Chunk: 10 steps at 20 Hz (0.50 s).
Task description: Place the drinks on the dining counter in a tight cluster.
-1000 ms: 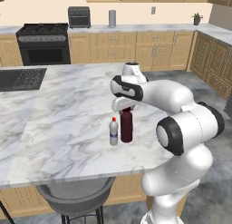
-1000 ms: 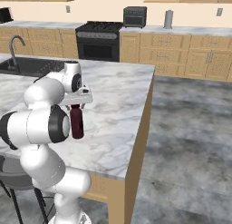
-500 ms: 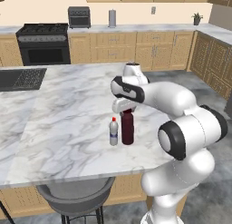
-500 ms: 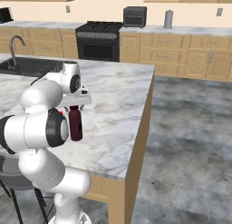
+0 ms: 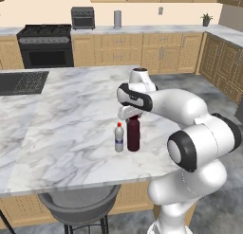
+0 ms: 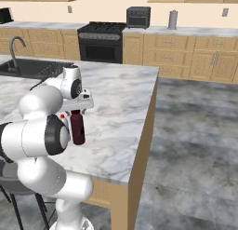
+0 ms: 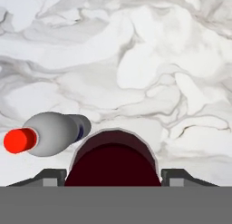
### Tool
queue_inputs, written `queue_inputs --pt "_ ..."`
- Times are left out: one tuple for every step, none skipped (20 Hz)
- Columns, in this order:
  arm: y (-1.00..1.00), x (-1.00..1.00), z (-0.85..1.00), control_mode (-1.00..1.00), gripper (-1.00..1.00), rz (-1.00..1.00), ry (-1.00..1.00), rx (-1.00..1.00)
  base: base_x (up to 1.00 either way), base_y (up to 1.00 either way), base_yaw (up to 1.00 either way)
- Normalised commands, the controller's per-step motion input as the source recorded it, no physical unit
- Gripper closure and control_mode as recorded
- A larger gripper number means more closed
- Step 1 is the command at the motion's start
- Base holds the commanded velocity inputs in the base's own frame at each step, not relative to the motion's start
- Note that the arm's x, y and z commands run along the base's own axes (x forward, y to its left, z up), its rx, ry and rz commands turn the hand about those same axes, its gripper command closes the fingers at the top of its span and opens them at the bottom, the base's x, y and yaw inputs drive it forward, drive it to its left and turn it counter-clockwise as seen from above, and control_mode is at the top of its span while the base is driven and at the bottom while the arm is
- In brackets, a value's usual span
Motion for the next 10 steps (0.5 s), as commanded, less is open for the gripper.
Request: queue_inputs --pt "0.00 0.00 0.00 -1.00 1.00 0.00 0.00 0.00 0.00 0.00 0.00" --pt "0.00 0.00 0.00 -1.00 1.00 0.00 0.00 0.00 0.00 0.00 0.00" --pt "0.00 0.00 0.00 -1.00 1.00 0.00 0.00 0.00 0.00 0.00 0.00" --pt "0.00 0.00 -0.01 -1.00 1.00 0.00 -0.03 0.00 0.00 0.00 0.00" --pt "0.00 0.00 0.00 -1.00 1.00 0.00 -0.01 0.00 0.00 0.00 0.00" --pt "0.00 0.00 0.00 -1.00 1.00 0.00 0.00 0.00 0.00 0.00 0.00" --pt "0.00 0.00 0.00 -1.00 1.00 0.00 0.00 0.00 0.00 0.00 0.00" --pt "0.00 0.00 0.00 -1.00 1.00 0.00 0.00 0.00 0.00 0.00 0.00" --pt "0.00 0.00 0.00 -1.00 1.00 0.00 0.00 0.00 0.00 0.00 0.00" --pt "0.00 0.00 0.00 -1.00 -1.00 0.00 0.00 0.00 0.00 0.00 0.00"
